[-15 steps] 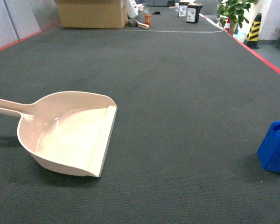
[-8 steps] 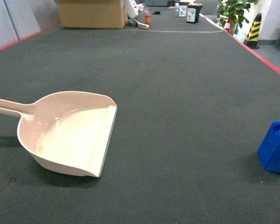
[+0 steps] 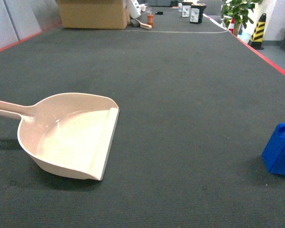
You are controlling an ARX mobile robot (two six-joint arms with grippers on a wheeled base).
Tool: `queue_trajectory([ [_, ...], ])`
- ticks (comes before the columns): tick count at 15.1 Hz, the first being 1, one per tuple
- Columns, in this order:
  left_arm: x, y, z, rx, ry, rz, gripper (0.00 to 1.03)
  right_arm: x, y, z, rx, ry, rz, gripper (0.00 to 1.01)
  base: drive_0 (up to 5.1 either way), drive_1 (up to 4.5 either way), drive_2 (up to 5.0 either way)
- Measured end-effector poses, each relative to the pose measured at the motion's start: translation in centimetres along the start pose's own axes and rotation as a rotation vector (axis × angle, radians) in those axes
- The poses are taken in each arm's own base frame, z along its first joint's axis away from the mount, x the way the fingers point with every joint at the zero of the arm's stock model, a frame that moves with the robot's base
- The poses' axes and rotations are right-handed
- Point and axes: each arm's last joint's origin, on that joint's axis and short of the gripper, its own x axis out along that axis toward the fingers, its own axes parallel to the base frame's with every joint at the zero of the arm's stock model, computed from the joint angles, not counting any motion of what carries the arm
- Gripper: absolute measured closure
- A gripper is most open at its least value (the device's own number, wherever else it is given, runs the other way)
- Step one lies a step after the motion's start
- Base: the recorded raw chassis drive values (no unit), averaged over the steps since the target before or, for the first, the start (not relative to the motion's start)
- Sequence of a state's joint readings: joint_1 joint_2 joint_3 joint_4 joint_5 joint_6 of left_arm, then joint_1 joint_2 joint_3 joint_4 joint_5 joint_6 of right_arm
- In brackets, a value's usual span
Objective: Place part in tray to right shelf
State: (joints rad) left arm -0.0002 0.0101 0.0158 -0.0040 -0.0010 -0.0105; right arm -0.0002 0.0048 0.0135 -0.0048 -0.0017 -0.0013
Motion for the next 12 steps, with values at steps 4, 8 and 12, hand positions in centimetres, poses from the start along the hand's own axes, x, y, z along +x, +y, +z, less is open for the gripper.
queue_trajectory([
  [4, 0.00, 0.00, 0.00, 0.000, 0.000, 0.000, 0.05, 0.00, 0.00, 0.00, 0.000, 0.000, 0.000, 0.03, 0.0, 0.00, 0.0],
  [8, 0.00, 0.00, 0.00, 0.000, 0.000, 0.000, 0.05, 0.00, 0.00, 0.00, 0.000, 0.000, 0.000, 0.03, 0.0, 0.00, 0.0],
  [12, 0.00, 0.00, 0.00, 0.000, 0.000, 0.000, 0.05, 0.00, 0.00, 0.00, 0.000, 0.000, 0.000, 0.03, 0.0, 0.00, 0.0],
])
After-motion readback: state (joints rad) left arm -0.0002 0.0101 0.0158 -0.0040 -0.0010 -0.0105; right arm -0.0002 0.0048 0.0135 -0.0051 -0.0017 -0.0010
